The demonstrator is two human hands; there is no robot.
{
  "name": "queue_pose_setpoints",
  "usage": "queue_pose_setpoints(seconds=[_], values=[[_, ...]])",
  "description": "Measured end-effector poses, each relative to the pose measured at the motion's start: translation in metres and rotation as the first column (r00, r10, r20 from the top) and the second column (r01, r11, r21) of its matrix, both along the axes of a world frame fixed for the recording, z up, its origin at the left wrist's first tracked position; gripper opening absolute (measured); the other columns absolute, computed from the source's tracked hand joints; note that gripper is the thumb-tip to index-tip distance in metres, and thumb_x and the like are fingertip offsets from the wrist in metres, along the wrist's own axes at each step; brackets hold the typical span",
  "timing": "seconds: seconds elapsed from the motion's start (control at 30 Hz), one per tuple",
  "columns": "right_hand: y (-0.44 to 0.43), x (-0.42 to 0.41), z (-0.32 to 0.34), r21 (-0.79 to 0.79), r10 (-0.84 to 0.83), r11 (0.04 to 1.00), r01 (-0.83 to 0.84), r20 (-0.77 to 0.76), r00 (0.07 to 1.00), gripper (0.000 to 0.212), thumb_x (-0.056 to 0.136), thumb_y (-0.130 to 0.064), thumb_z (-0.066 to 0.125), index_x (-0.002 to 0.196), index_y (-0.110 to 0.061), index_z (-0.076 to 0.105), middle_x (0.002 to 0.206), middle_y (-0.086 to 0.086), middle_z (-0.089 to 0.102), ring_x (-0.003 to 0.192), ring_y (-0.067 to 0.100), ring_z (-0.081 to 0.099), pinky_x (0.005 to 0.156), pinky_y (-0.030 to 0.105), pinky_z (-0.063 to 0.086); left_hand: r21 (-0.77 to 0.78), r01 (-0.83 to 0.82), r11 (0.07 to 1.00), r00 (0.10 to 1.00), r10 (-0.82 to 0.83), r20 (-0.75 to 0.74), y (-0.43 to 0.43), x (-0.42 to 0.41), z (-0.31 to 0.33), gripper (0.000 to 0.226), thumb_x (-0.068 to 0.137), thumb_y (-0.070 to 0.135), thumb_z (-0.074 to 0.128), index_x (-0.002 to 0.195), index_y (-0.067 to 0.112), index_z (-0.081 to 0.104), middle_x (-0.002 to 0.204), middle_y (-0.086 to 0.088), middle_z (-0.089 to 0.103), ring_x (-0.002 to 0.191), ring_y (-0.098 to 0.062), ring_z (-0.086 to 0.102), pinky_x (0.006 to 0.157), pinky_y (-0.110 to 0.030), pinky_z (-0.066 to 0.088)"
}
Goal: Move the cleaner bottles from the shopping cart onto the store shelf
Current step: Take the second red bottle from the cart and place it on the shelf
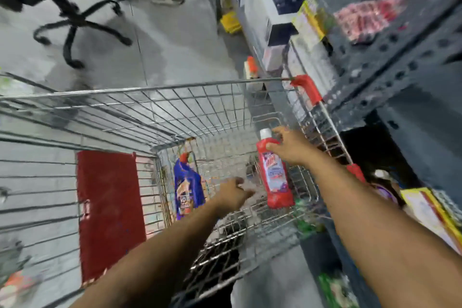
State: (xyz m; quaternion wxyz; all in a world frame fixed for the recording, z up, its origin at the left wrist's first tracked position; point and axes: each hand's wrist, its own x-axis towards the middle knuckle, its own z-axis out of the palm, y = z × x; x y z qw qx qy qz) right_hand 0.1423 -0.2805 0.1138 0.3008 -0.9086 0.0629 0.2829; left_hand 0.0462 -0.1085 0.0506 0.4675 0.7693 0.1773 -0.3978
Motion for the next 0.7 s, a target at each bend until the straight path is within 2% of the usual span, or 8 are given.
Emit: queue_pose_setpoints(seconds=[0.07, 0.13, 0.27, 0.33, 0.4, 0.47, 0.6, 0.7], values=[[-0.001, 0.015, -0.042, -0.038, -0.021, 0.999, 0.019, -0.051, 0.998, 0.052, 0.085, -0.029, 0.067, 0.129, -0.006, 0.051, 0.13, 0.02, 0.06, 0.116, 0.034, 0.058, 0.094, 0.035, 0.047, -0.037, 0.02, 0.999, 0.998, -0.022, -0.055, -0.017, 0.002, -0.023, 0.058, 0.086, 0.028, 0.067, 0.134, 0.005, 0.043, 0.118, -0.018, 0.066, 0.091, -0.024, 0.063, 0.079, -0.026, 0.049], [-0.003, 0.029, -0.085, -0.119, -0.003, 0.993, -0.01, -0.106, 0.994, 0.055, 0.085, -0.031, 0.066, 0.13, -0.006, 0.048, 0.136, 0.023, 0.052, 0.122, 0.038, 0.053, 0.099, 0.039, 0.043, -0.023, 0.092, 0.995, 0.992, -0.094, -0.087, -0.032, 0.007, -0.054, 0.06, 0.084, 0.036, 0.067, 0.13, 0.005, 0.047, 0.12, -0.016, 0.066, 0.102, -0.026, 0.063, 0.083, -0.025, 0.046], [-0.008, 0.035, -0.13, -0.195, -0.062, 0.98, 0.032, -0.149, 0.987, 0.059, 0.078, -0.036, 0.073, 0.125, -0.01, 0.049, 0.13, 0.021, 0.054, 0.114, 0.035, 0.057, 0.094, 0.037, 0.046, -0.104, 0.152, 0.983, 0.981, -0.163, -0.108, -0.058, 0.006, -0.085, 0.042, 0.081, 0.035, 0.07, 0.117, 0.014, 0.061, 0.119, -0.013, 0.068, 0.104, -0.026, 0.064, 0.097, -0.037, 0.05], [-0.009, 0.036, -0.14, -0.178, -0.099, 0.982, 0.07, -0.159, 0.982, 0.064, 0.076, -0.035, 0.076, 0.127, -0.01, 0.045, 0.129, 0.02, 0.053, 0.114, 0.036, 0.056, 0.096, 0.04, 0.048, -0.163, 0.044, 0.986, 0.986, -0.069, -0.152, -0.069, 0.005, -0.093, 0.043, 0.076, 0.027, 0.076, 0.115, 0.017, 0.06, 0.111, -0.007, 0.072, 0.092, -0.016, 0.066, 0.09, -0.032, 0.053], [-0.009, 0.032, -0.146, -0.156, -0.147, 0.98, 0.122, -0.157, 0.977, 0.065, 0.075, -0.033, 0.078, 0.127, -0.015, 0.043, 0.126, 0.016, 0.054, 0.11, 0.037, 0.059, 0.094, 0.045, 0.051, -0.152, -0.087, 0.985, 0.979, 0.056, -0.197, -0.077, 0.004, -0.101, 0.046, 0.065, 0.022, 0.085, 0.102, 0.025, 0.058, 0.095, 0.004, 0.073, 0.08, -0.01, 0.068, 0.072, -0.021, 0.055], [-0.01, 0.029, -0.149, -0.15, -0.214, 0.969, 0.194, -0.132, 0.968, 0.071, 0.073, -0.031, 0.08, 0.129, -0.015, 0.04, 0.126, 0.015, 0.054, 0.109, 0.038, 0.06, 0.091, 0.043, 0.051, -0.119, -0.16, 0.98, 0.966, 0.131, -0.223, -0.081, 0.003, -0.106, 0.048, 0.055, 0.017, 0.089, 0.088, 0.027, 0.055, 0.086, 0.009, 0.069, 0.081, -0.015, 0.07, 0.071, -0.024, 0.058], [-0.005, 0.027, -0.137, -0.092, -0.235, 0.971, 0.22, -0.222, 0.946, 0.081, 0.064, -0.031, 0.086, 0.129, -0.015, 0.041, 0.125, 0.013, 0.058, 0.108, 0.034, 0.061, 0.093, 0.046, 0.052, -0.187, -0.203, 0.961, 0.955, 0.153, -0.254, -0.076, -0.006, -0.108, 0.061, 0.054, 0.0, 0.087, 0.108, 0.015, 0.064, 0.108, -0.008, 0.073, 0.098, -0.028, 0.069, 0.09, -0.046, 0.057], [-0.002, 0.021, -0.11, 0.031, -0.176, 0.982, 0.187, -0.225, 0.958, 0.076, 0.056, -0.033, 0.09, 0.119, -0.02, 0.05, 0.116, 0.005, 0.064, 0.1, 0.025, 0.063, 0.086, 0.038, 0.053, -0.219, -0.112, 0.969, 0.985, 0.079, -0.154, -0.057, -0.014, -0.096, 0.06, 0.058, -0.001, 0.085, 0.112, 0.013, 0.063, 0.109, -0.007, 0.073, 0.097, -0.024, 0.07, 0.093, -0.044, 0.055]])
